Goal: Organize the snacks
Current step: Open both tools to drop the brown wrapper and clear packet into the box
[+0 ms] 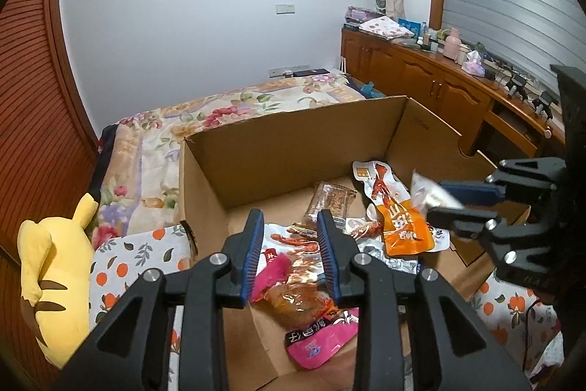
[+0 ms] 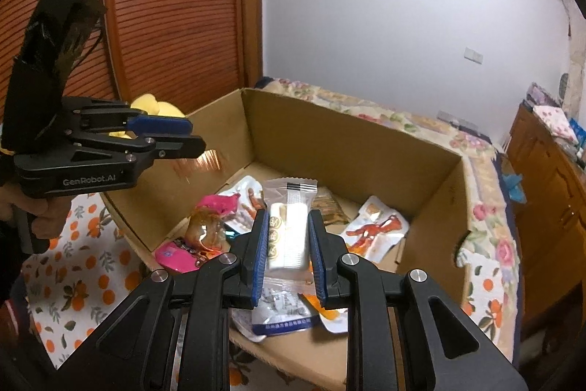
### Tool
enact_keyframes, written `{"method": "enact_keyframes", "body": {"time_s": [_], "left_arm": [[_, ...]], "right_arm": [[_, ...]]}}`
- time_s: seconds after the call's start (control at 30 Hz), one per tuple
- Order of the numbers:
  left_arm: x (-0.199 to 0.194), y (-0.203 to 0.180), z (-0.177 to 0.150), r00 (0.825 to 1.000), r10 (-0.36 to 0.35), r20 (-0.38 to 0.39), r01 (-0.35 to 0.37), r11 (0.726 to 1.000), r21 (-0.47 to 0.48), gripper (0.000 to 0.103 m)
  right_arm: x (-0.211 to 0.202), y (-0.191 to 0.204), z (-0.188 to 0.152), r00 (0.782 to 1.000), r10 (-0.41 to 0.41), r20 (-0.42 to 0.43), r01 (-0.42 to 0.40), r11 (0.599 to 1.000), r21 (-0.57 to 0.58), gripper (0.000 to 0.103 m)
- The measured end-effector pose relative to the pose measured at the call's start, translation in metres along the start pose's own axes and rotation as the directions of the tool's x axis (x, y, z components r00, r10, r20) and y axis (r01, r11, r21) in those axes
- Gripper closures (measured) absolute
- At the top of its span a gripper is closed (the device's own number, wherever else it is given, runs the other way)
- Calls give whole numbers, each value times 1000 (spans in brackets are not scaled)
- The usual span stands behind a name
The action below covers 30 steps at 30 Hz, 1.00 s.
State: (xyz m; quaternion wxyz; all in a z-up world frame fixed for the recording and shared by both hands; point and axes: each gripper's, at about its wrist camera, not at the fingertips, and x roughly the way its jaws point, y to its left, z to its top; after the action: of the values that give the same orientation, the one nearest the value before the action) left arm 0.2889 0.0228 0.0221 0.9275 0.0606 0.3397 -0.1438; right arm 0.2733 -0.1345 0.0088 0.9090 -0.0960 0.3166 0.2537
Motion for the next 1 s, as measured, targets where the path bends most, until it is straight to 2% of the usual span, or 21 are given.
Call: {"method": "enact_keyframes", "body": {"time_s": [0.5, 0.67, 1.0], "left_arm": [[-5, 11, -4, 1000, 21, 19, -21, 999, -25, 65], [-6, 10, -9, 1000, 24, 19, -24, 999, -28, 65], [-21, 4, -23, 999, 37, 26, -36, 998, -42, 64]], "right_arm": [[41, 23, 1, 997, 54, -62, -53, 998, 22, 82], [41, 23, 0, 996, 62, -61, -59, 997, 47, 80], [23, 18, -2, 999, 23, -35, -21, 997, 70, 69]]}}
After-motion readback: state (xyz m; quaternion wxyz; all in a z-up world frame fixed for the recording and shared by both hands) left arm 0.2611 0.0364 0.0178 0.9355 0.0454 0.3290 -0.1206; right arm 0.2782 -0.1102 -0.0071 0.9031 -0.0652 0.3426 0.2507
